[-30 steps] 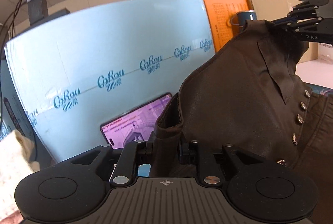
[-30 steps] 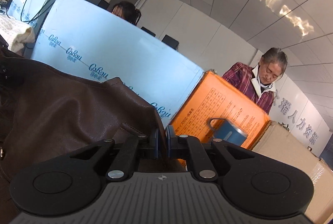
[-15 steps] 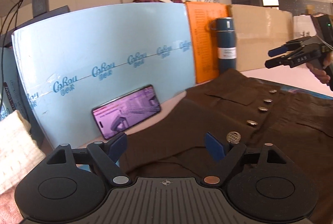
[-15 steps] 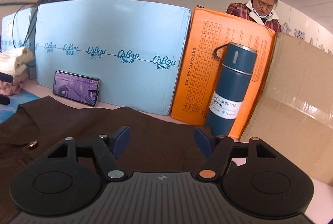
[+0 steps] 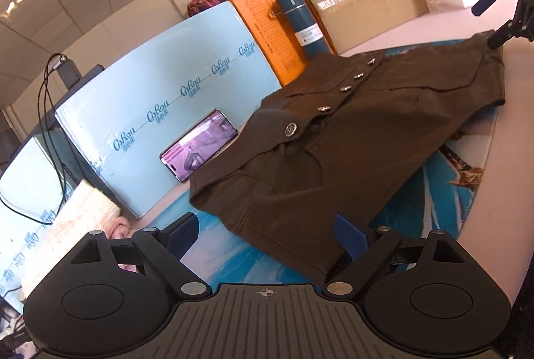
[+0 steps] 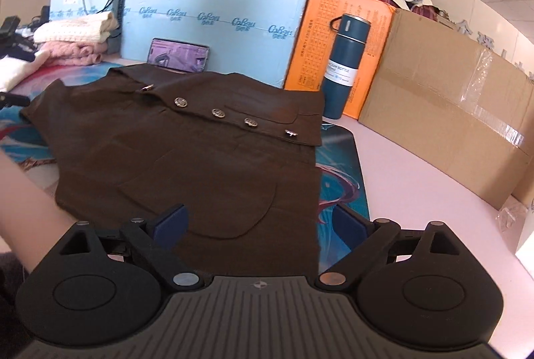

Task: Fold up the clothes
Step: 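Spread the jacket flat on the mat and open both grippers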

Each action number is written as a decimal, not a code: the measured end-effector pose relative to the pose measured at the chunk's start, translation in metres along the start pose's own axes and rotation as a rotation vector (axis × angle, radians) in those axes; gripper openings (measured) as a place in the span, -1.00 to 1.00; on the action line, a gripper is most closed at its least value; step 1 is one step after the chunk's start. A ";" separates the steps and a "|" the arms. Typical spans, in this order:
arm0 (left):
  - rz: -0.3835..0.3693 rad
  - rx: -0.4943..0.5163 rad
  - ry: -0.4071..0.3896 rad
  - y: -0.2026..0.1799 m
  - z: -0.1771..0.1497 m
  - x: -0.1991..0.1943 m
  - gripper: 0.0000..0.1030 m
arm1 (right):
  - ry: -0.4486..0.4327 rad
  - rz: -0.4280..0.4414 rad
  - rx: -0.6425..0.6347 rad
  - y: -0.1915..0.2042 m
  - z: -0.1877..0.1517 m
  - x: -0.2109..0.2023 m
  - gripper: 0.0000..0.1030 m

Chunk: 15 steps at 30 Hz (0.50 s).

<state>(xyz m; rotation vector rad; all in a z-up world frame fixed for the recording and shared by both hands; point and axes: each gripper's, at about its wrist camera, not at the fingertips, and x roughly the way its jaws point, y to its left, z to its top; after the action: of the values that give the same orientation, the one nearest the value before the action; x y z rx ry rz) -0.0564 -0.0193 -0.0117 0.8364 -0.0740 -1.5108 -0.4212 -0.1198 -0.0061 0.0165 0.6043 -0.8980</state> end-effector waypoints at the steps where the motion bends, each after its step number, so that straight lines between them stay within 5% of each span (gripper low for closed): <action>1: 0.003 0.017 0.009 -0.004 0.000 0.000 0.77 | 0.000 0.012 -0.014 0.006 -0.003 -0.004 0.90; 10: 0.080 -0.065 0.019 -0.009 -0.007 0.006 0.77 | 0.060 0.060 -0.095 0.033 -0.012 0.008 0.90; 15: -0.033 -0.064 -0.037 -0.015 -0.005 -0.013 0.79 | 0.022 0.063 -0.098 0.039 -0.006 0.013 0.90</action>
<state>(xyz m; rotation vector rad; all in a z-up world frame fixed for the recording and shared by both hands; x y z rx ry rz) -0.0673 -0.0035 -0.0173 0.7621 -0.0394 -1.5519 -0.3895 -0.1029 -0.0263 -0.0427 0.6647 -0.8077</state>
